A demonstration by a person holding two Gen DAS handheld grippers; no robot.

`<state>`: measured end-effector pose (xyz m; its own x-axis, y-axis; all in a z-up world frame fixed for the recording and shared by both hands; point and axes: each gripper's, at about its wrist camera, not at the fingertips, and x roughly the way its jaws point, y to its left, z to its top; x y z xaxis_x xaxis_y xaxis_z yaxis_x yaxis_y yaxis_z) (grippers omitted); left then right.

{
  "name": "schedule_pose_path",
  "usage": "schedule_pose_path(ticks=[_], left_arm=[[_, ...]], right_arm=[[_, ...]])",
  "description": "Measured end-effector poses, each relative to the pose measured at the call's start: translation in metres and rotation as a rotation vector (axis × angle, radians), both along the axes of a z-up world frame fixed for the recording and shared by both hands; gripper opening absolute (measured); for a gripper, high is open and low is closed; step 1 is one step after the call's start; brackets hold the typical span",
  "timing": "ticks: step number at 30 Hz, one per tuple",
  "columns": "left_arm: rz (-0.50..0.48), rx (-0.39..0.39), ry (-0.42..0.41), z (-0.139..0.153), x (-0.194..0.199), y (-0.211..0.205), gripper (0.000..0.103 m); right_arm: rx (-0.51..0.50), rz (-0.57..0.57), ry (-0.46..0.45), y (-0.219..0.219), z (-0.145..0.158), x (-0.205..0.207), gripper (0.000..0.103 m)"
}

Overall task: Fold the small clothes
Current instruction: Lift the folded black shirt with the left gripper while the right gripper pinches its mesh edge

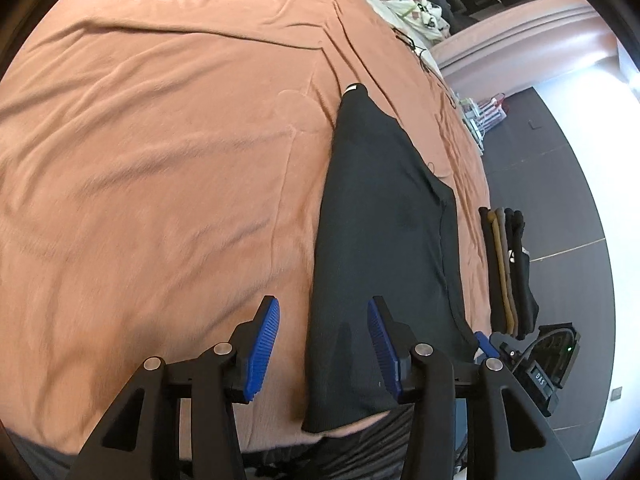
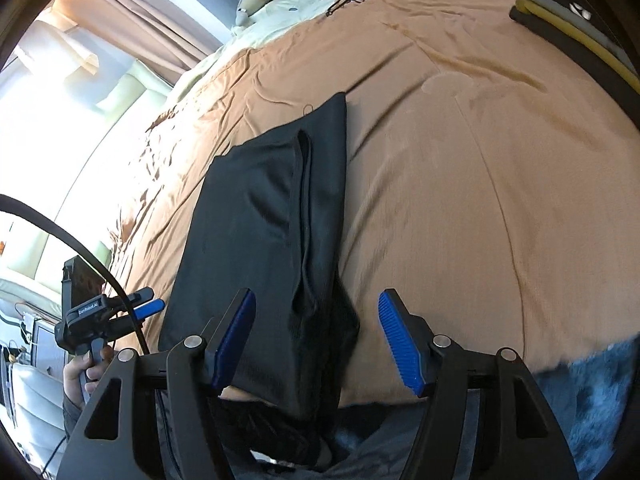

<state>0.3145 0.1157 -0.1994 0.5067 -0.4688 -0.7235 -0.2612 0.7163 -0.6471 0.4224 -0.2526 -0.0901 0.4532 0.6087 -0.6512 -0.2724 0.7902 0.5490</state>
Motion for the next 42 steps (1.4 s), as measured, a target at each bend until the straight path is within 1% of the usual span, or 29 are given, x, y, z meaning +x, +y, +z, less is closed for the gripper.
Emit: schedule_pose_path(ticks=[9, 16, 25, 31, 33, 37, 42], left_arm=[[-0.024, -0.005, 0.017, -0.011, 0.041, 0.004, 0.047], [-0.036, -0.007, 0.028, -0.016, 0.071, 0.007, 0.047], [-0.044, -0.019, 0.023, -0.019, 0.102, 0.014, 0.047], [-0.065, 0.001, 0.023, -0.018, 0.128, 0.011, 0.047], [-0.072, 0.011, 0.024, -0.018, 0.139, 0.009, 0.047], [-0.092, 0.030, 0.007, -0.015, 0.159, 0.005, 0.047], [-0.096, 0.021, 0.006, -0.016, 0.180, 0.007, 0.047]], right_arm=[[-0.008, 0.036, 0.046, 0.009, -0.018, 0.042, 0.062], [0.017, 0.063, 0.077, 0.015, -0.027, 0.069, 0.062], [0.059, 0.091, 0.083, 0.019, -0.033, 0.103, 0.062], [0.078, 0.109, 0.086, 0.020, -0.037, 0.120, 0.062], [0.100, 0.117, 0.087, 0.020, -0.040, 0.127, 0.062], [0.129, 0.133, 0.100, 0.022, -0.046, 0.144, 0.058], [0.149, 0.166, 0.101, 0.029, -0.049, 0.164, 0.057]])
